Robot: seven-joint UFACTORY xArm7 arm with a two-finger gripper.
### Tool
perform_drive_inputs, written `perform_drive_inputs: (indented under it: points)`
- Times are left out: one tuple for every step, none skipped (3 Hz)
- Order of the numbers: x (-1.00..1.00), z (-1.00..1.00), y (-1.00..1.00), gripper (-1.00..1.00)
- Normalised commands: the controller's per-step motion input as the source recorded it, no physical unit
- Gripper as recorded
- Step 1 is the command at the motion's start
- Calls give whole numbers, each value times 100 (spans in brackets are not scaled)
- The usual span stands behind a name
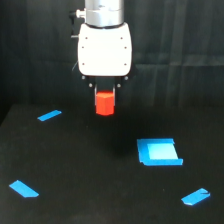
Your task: Pick up the red object from the table
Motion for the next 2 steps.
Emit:
perform_drive_inputs:
  points:
    - [1, -3, -13, -100]
    - [-3, 6, -6, -100]
